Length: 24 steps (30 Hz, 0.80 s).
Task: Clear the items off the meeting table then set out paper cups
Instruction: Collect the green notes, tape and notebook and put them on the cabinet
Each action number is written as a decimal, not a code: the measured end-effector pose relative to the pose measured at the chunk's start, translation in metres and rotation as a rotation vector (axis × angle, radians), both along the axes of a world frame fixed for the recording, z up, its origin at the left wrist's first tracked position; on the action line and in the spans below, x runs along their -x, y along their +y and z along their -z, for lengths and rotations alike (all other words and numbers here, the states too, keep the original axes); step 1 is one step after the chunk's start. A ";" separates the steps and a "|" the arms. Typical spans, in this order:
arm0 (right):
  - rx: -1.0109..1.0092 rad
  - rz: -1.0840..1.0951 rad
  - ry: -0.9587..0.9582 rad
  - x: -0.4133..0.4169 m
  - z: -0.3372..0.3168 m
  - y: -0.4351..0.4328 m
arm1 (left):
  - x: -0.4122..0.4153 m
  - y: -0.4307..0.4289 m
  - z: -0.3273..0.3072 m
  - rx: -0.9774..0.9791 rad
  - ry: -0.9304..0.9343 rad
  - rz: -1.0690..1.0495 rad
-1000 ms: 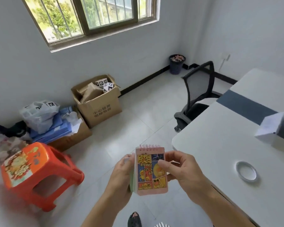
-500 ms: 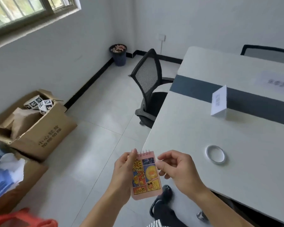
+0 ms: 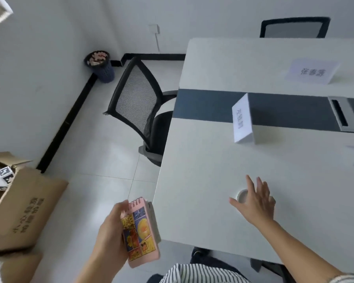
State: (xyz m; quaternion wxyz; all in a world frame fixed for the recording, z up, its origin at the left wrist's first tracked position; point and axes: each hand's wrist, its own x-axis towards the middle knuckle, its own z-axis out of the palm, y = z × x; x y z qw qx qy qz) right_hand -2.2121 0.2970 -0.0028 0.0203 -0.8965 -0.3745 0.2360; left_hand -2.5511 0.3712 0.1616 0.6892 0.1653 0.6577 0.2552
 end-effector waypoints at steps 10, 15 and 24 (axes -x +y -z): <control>-0.087 0.281 0.107 0.013 0.015 0.009 | -0.016 0.064 0.003 -0.013 -0.011 0.137; -0.399 0.684 0.747 0.022 -0.035 0.036 | -0.007 0.091 0.001 0.000 -0.051 0.264; -0.949 1.022 1.422 0.137 -0.123 0.032 | 0.066 0.160 -0.013 -0.011 -0.031 0.507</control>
